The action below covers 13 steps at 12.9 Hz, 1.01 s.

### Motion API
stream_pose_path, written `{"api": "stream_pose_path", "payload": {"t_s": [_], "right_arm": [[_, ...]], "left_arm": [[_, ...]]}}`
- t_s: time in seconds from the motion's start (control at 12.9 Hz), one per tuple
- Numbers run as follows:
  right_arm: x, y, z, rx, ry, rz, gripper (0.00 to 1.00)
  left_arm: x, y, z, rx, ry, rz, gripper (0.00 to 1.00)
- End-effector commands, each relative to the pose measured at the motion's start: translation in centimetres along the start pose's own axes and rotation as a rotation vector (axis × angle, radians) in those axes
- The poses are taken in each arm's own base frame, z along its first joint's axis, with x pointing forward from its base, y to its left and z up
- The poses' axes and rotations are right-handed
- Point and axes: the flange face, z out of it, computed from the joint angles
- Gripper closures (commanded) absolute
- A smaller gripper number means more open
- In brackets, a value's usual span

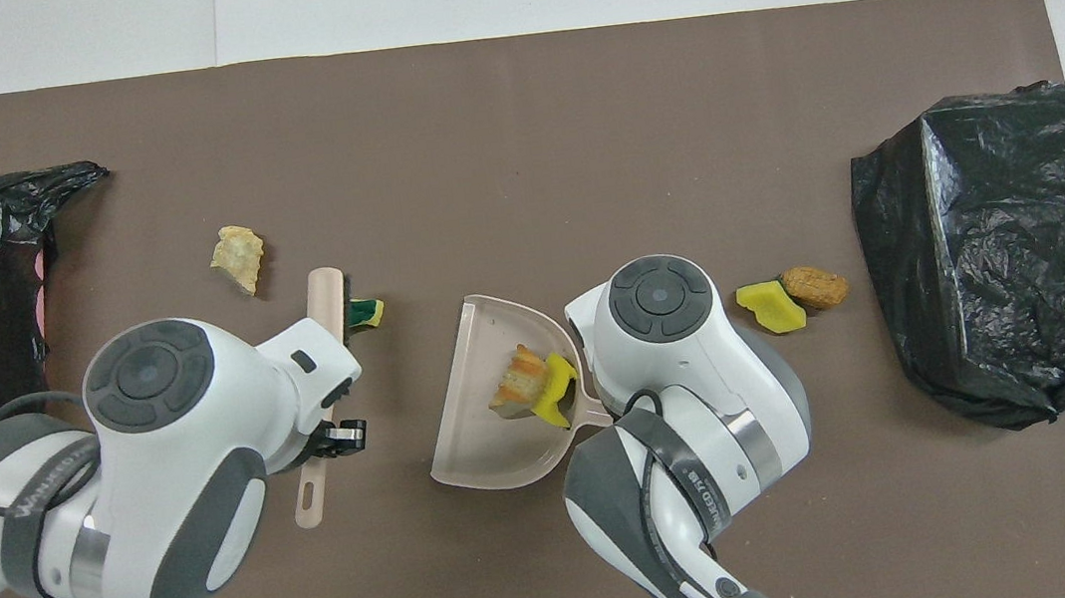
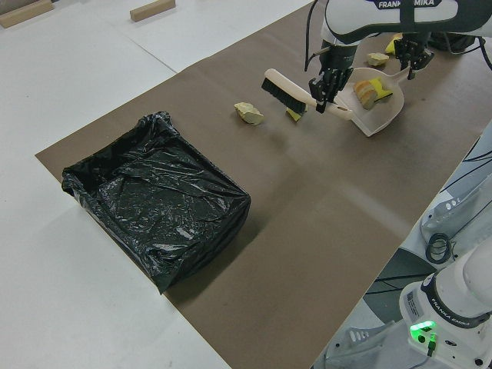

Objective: Sweep and dump trash in bin
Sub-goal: 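Sweep crumbs into the dustpan with the brush in the left gripper, then sweep more crumbs and sponge pieces into the dustpan with the left gripper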

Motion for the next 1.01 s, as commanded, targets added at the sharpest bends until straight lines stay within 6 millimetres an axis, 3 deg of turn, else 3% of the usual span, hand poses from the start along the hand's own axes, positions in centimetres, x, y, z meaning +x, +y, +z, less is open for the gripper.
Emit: {"api": "stream_pose_path", "payload": {"t_s": [0.0,0.15,0.39,0.62,0.93], "right_arm": [[0.0,-0.4,0.0,-0.042,0.007,0.009,1.00],[0.1,-0.5,0.0,-0.042,0.006,0.010,1.00],[0.0,-0.5,0.0,-0.042,0.007,0.014,1.00],[0.0,-0.6,0.0,-0.042,0.007,0.020,1.00],[0.0,-0.6,0.0,-0.042,0.007,0.026,1.00]], "left_arm": [[4.6,-6.7,0.5,0.040,0.015,0.038,1.00],[7.3,-9.5,2.0,0.072,0.045,0.070,1.00],[8.6,-11.9,4.5,0.079,0.077,0.112,1.00],[7.7,-9.9,5.5,0.067,0.036,0.252,1.00],[3.6,-5.6,7.7,0.016,-0.027,0.345,1.00]]}}
